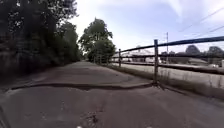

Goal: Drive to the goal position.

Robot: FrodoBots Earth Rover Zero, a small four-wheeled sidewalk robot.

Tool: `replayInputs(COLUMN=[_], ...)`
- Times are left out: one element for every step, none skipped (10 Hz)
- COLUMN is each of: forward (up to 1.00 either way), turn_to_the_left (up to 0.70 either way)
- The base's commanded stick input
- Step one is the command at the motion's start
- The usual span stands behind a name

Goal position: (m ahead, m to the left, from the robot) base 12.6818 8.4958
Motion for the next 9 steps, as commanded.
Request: replayInputs(forward=[0.85, 0.85, 0.93, 1.0, 1.0, 1.0, 1.0, 1.0, 1.0], turn_to_the_left=[-0.01, -0.01, -0.01, -0.01, -0.01, -0.01, -0.01, -0.01, -0.01])
